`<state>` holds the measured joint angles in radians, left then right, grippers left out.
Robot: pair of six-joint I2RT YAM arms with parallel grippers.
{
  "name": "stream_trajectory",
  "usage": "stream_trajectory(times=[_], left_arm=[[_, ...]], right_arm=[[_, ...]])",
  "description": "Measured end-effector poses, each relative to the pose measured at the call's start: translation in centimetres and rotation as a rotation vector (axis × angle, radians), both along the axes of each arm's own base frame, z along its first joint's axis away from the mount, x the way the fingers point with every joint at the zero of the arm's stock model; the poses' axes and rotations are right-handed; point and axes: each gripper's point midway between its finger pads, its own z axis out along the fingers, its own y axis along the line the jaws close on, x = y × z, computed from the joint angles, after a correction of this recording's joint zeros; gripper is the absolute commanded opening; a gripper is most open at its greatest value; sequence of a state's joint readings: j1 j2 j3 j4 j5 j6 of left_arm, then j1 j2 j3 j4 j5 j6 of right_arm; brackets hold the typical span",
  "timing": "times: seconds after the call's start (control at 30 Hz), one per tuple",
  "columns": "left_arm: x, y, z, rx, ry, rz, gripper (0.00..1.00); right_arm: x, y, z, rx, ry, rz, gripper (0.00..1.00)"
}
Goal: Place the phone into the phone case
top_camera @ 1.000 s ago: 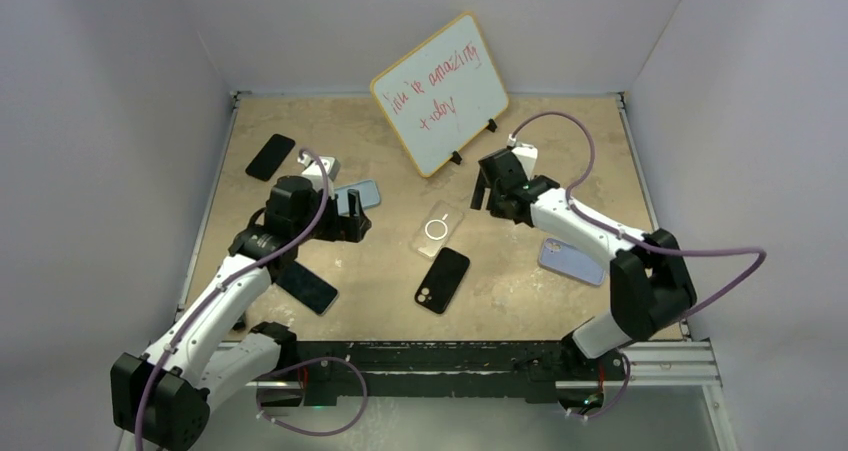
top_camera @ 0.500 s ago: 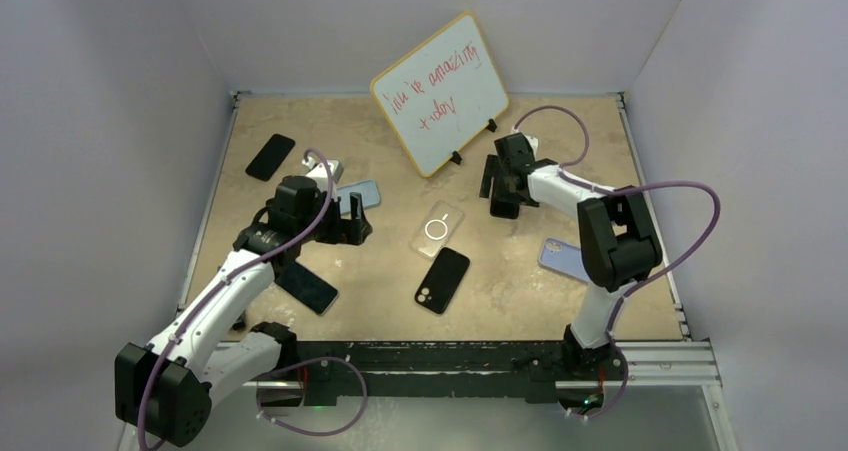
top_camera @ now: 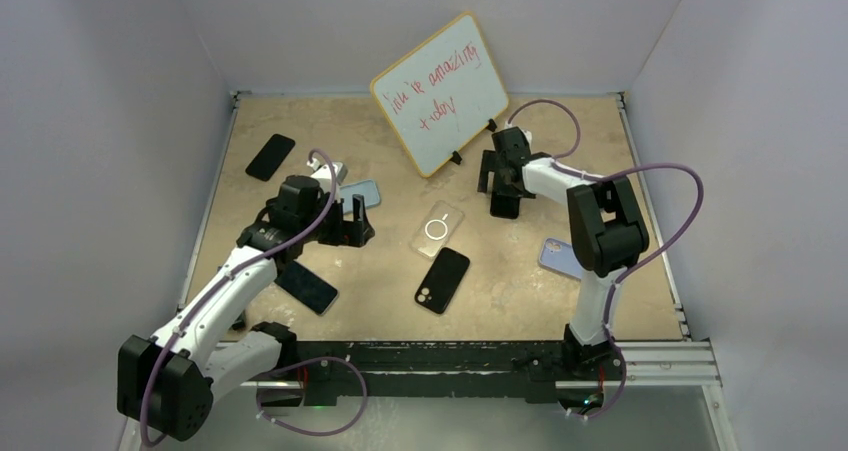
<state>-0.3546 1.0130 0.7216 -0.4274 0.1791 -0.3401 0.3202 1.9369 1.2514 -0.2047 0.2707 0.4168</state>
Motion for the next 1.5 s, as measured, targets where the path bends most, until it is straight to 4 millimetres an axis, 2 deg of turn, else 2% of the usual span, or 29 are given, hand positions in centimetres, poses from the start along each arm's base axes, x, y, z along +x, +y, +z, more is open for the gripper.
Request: stream_trajectory(times=[0.1,0.27,0.4,0.5,0.73,0.97,1.07,1.17,1.27,1.4,1.5], left_arm=[[0.0,-0.1,-0.3,0.0,0.013,-0.005,0.9],[-0.1,-0.4,-0.8,-0.006,0.034,-0.02,0.88],[-0.2,-1.2,-1.4,-0.029,0.067,-0.053,0.83],[-0.4,-2.1,-2.1,-0.058,0.104,-0.084,0.81],[-0.3,-3.9,-3.1,-0.131,0.151,-0.117,0.73],[-2.6,-7.1,-4.9,-0.156,0.222,-0.195,0.66],[-3.2,-7.9,-5.1,-0.162,0.231,-0.21,0.68],[-2.5,-7.3,-5.2,-0.131,0.213,-0.163,0.77],[-0.9,-5.6,-4.8,-0.046,0.181,-0.063,0.79],[3.2,-2.1,-2.5,0.0,0.108,0.152,0.7],[5.4,1.7,-1.8,-0.028,0.094,0.394,0.63]], right_arm=[[0.2,-0.1,0.0,-0.002,-0.002,0.001,0.9],[0.2,-0.1,0.0,-0.002,-0.002,0.003,0.77],[0.1,-0.3,0.0,0.0,-0.009,-0.001,0.65],[-0.4,-0.4,-0.1,0.005,-0.011,-0.004,0.61],[-3.9,-0.6,-0.1,0.008,0.034,-0.015,0.58],[-8.0,0.4,-0.2,0.006,0.09,0.007,0.55],[-9.4,0.6,-0.2,0.007,0.111,0.011,0.54],[-10.4,0.7,-0.2,0.016,0.122,0.011,0.53],[-11.4,0.9,-0.2,0.027,0.137,0.018,0.51],[-12.8,1.1,0.0,0.033,0.156,0.029,0.5],[-13.7,1.4,0.5,0.056,0.156,0.039,0.49]])
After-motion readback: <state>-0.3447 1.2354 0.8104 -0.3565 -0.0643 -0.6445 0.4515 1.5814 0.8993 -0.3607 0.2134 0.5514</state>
